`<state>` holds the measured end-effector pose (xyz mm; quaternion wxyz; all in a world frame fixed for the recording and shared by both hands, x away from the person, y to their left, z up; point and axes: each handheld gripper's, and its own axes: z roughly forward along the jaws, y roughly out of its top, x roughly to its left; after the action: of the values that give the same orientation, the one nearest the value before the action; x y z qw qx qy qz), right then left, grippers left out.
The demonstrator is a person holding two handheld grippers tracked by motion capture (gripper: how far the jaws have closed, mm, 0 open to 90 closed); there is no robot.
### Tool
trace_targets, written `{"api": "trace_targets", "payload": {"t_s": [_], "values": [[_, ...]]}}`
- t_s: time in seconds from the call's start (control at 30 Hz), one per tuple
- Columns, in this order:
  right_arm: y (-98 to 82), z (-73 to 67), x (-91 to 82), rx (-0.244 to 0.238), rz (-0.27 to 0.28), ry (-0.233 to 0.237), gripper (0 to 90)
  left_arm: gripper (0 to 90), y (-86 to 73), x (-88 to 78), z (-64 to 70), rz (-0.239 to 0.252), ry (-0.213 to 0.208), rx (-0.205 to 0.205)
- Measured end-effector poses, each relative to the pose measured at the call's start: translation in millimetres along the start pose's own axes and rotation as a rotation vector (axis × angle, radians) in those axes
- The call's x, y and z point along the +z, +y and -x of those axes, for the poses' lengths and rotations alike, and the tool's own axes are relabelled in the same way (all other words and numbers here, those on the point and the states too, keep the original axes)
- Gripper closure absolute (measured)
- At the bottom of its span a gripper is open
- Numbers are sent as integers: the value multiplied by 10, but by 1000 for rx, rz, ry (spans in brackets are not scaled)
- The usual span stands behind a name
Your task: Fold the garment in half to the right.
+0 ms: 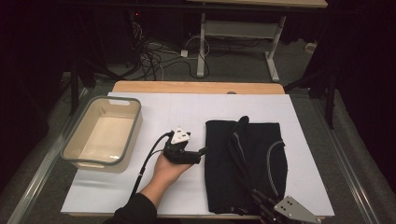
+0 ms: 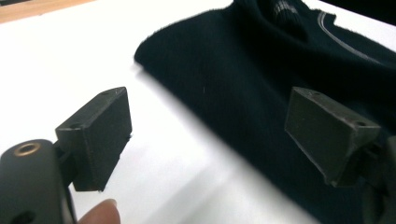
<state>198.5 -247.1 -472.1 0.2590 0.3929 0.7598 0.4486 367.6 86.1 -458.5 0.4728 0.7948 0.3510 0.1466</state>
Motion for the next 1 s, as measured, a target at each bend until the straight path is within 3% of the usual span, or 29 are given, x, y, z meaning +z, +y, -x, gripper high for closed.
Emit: {"api": "trace_targets", "payload": {"t_s": [0.07,0.13,0.23,0.43,0.5,0.57,0.67,0.7,0.77,0.8,0.87,1.0], "values": [[-3,4,-1,1,-1,1,807,112,-94,-113,3,9,4,5],[-6,4,-5,4,0,-1,807,42,-183,-217,31,-14,18,36],[-10,4,-6,5,-2,-2,807,0,-319,-386,52,-25,13,48],[-8,0,-31,12,3,-3,805,0,-593,-681,41,10,37,58],[-11,-8,-47,9,5,-7,805,0,-674,-727,1,14,59,63],[-21,-5,-67,13,2,-10,804,0,-736,-766,-40,39,54,39],[-45,32,-103,23,-1,-17,816,0,-715,-815,-81,61,56,41],[-57,49,-118,28,2,-21,823,0,-726,-823,-114,73,56,25],[-68,96,-132,53,-3,-18,778,0,-756,-804,-198,63,15,-44],[-63,115,-133,57,-4,-19,766,0,-757,-814,-218,72,4,-52],[-37,132,-141,68,13,-17,737,0,-770,-820,-211,83,-9,-48],[75,131,-167,67,56,-15,684,0,-783,-828,-143,90,-6,17]]}}
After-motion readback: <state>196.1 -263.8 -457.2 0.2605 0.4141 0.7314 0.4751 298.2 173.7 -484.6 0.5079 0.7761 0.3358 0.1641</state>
